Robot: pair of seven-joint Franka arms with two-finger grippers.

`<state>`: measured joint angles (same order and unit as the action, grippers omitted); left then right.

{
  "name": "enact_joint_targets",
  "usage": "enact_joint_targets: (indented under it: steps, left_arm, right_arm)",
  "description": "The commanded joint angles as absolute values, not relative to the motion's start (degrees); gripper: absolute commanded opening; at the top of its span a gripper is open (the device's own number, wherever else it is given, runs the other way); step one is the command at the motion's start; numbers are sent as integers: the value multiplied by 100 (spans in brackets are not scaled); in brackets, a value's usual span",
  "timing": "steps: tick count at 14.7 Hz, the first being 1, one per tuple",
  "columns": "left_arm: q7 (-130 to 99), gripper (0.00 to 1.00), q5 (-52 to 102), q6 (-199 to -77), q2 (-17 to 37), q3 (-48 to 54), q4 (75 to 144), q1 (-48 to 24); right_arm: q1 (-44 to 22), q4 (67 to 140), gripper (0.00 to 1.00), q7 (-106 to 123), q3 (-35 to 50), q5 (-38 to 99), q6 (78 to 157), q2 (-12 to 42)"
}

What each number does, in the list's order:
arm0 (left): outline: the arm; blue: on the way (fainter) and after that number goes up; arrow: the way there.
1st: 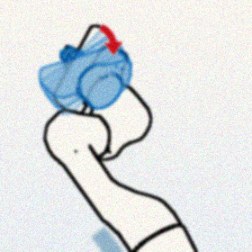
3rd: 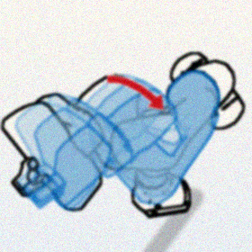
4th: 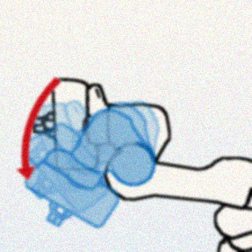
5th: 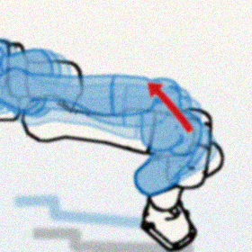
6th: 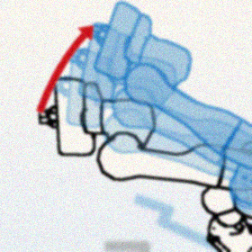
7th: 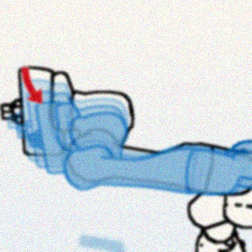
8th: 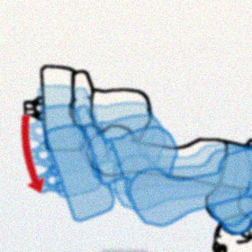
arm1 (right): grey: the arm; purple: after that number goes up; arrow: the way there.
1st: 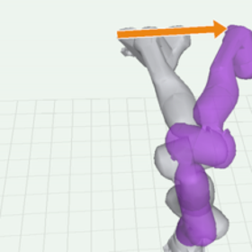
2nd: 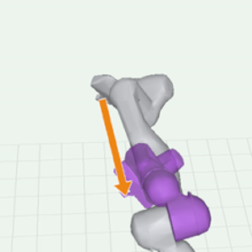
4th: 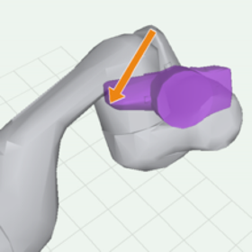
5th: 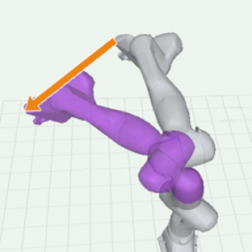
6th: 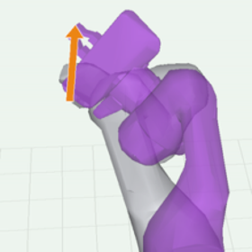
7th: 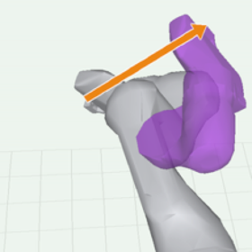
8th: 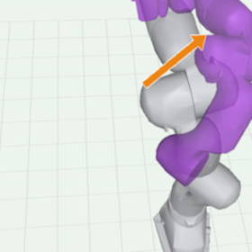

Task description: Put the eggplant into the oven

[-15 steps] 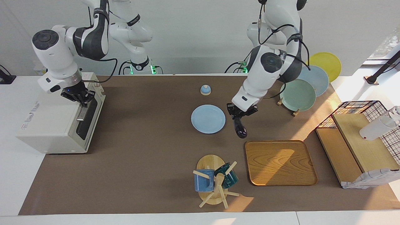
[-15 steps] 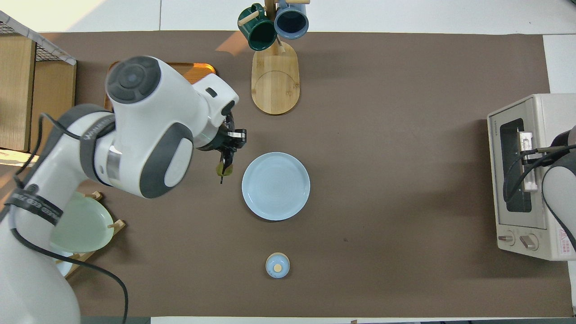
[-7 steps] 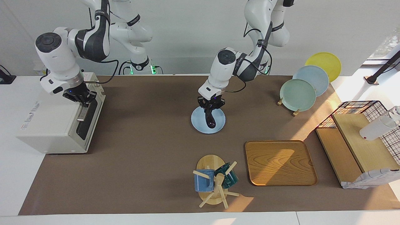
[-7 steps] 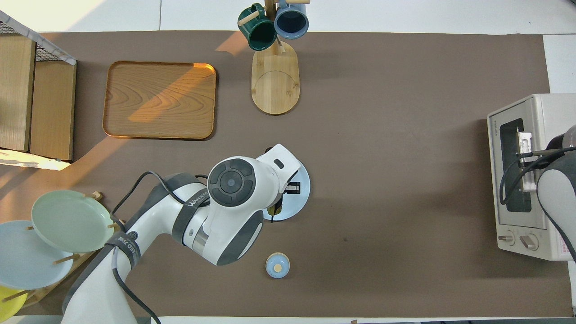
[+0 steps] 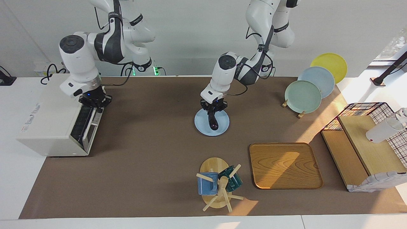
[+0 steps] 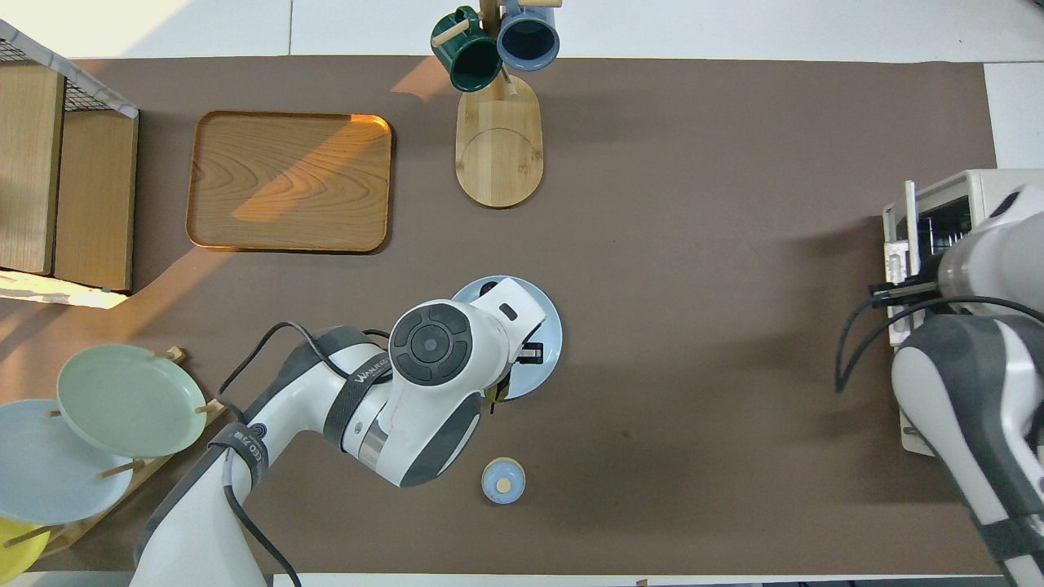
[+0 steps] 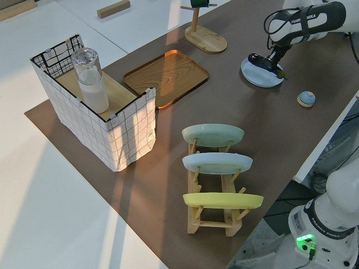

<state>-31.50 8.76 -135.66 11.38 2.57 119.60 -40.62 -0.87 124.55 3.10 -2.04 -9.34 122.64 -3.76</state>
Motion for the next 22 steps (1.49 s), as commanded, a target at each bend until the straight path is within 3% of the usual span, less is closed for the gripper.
enact_joint_targets:
  steps: [1,2,3,9,13,17,19,22]
  left_arm:
    - [-3147,31,958,-13711,1099,176,12067,-4087]
    - [-3155,85,958,-13702,1133,176,12050,-4078]
    - [-3164,100,958,-13676,1134,167,12024,-4061]
    - [-2980,100,897,-12888,985,132,11533,-3552]
    - [-1726,100,888,-11377,835,132,10453,-2332]
    - [-1021,100,502,-10847,695,114,9950,-1478]
    - [-792,100,483,-10505,572,114,9739,-1179]
    - [-319,100,483,-10021,98,114,9930,-871]
  right_arm:
    - [-210,12489,0,133,-264,-1002,13235,342]
    - [-298,12489,0,54,-255,-1002,13323,421]
    - [-342,12489,0,18,-255,-1002,13455,526]
    - [-360,12472,0,-149,-229,-993,13825,1019]
    - [-676,12472,0,-562,-176,-993,13816,1011]
    - [-1308,12209,0,-1114,-132,-101,13755,1011]
    - [-1782,12033,37,-1685,-132,604,13633,1011]
    - [-2363,11420,43,-1810,-141,598,12994,1081]
